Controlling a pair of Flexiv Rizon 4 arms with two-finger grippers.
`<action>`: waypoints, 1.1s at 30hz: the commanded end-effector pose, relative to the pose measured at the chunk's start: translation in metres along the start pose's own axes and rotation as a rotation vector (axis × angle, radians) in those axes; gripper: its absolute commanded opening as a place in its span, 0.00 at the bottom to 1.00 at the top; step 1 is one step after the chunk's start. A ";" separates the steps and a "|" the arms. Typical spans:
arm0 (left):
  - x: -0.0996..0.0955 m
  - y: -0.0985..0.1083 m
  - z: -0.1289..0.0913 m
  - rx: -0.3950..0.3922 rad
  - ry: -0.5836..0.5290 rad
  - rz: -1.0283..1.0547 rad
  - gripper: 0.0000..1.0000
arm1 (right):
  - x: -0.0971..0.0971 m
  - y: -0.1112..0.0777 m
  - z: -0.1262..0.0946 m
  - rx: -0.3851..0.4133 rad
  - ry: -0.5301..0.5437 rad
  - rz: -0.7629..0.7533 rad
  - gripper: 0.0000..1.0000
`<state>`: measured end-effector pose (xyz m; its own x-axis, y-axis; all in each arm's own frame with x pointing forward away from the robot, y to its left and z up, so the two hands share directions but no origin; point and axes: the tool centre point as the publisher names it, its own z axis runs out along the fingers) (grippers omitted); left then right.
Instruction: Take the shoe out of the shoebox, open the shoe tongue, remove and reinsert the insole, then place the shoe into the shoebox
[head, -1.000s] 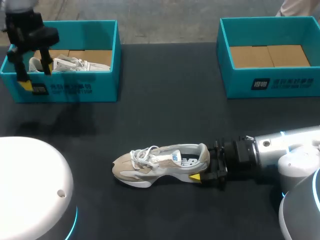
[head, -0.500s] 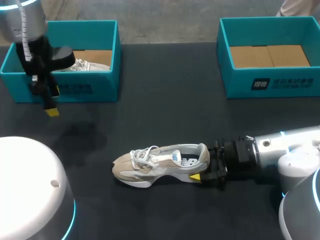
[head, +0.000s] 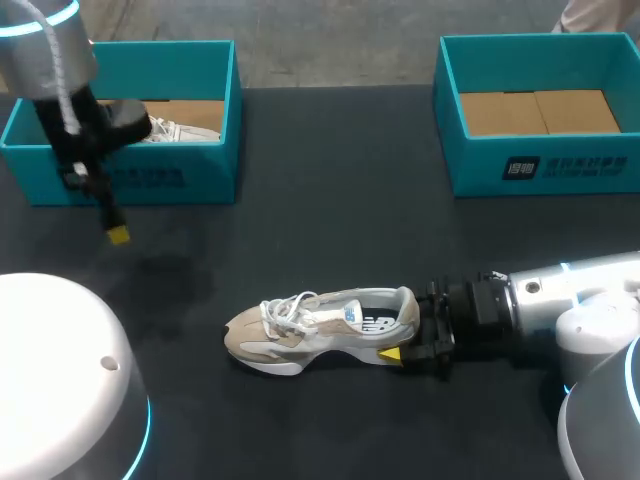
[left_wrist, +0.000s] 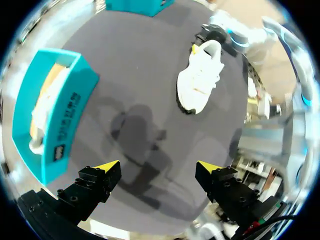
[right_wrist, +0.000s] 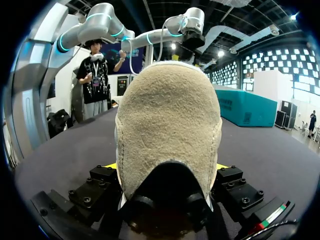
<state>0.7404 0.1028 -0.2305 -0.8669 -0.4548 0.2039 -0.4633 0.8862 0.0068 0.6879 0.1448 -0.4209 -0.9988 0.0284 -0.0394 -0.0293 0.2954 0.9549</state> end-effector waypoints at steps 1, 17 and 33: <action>0.036 -0.007 0.024 -0.007 -0.070 -0.220 1.00 | 0.000 0.000 0.004 0.004 0.000 0.000 0.00; 0.094 -0.016 0.043 0.057 -0.104 -0.520 1.00 | 0.000 0.000 0.004 0.004 0.000 0.000 0.00; 0.114 -0.039 0.073 -0.005 0.054 -0.686 1.00 | 0.000 0.000 0.004 0.004 0.000 0.000 0.00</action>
<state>0.6355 0.0227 -0.2659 -0.3883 -0.9015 0.1909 -0.9049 0.4122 0.1061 0.6881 0.1450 -0.4210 -0.9988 0.0284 -0.0394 -0.0293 0.2954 0.9549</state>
